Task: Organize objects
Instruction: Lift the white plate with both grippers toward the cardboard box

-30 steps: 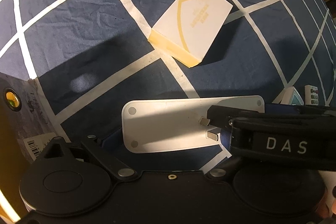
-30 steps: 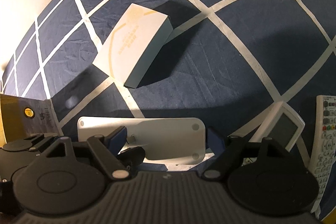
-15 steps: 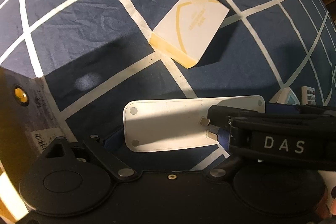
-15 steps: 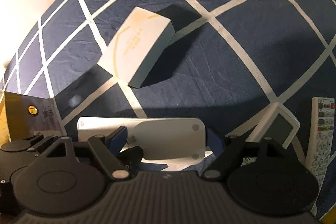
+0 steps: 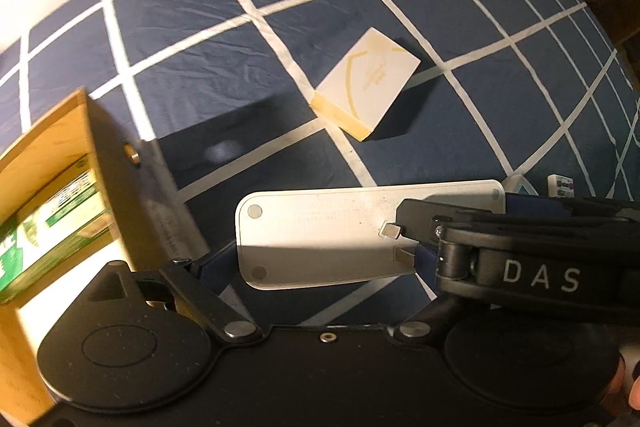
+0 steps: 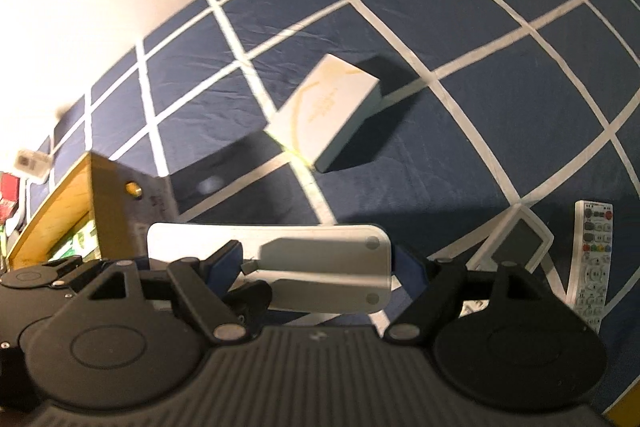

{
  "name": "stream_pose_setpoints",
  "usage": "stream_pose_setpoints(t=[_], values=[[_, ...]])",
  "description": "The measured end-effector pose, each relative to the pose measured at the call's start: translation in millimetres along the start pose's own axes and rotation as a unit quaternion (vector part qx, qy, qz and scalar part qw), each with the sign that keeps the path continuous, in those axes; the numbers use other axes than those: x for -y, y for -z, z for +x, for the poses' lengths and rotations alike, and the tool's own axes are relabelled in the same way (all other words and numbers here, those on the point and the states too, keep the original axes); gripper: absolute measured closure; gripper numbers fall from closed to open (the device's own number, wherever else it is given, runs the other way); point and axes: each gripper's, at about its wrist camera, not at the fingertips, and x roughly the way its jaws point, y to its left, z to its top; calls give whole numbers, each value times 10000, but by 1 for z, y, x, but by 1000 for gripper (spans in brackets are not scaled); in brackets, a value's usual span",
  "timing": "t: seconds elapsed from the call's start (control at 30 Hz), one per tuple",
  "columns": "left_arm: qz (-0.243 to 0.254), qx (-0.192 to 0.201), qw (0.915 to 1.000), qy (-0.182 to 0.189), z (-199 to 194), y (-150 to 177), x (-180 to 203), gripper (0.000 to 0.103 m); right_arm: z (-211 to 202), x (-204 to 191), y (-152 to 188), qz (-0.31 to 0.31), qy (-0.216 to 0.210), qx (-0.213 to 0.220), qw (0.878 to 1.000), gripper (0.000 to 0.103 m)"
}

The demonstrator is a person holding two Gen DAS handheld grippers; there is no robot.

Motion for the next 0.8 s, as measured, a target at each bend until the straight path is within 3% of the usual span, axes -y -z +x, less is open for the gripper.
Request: stream_pose_setpoints(t=[0.4,0.8], values=[[-385,471,9980,-168,-55,45,-19,11,-40,-42,32,-550,-192,269,9979,23],[-933,746,9921,-395,-92,91,-61,11,-51,-99,64,-1186,-435,279,9916,23]])
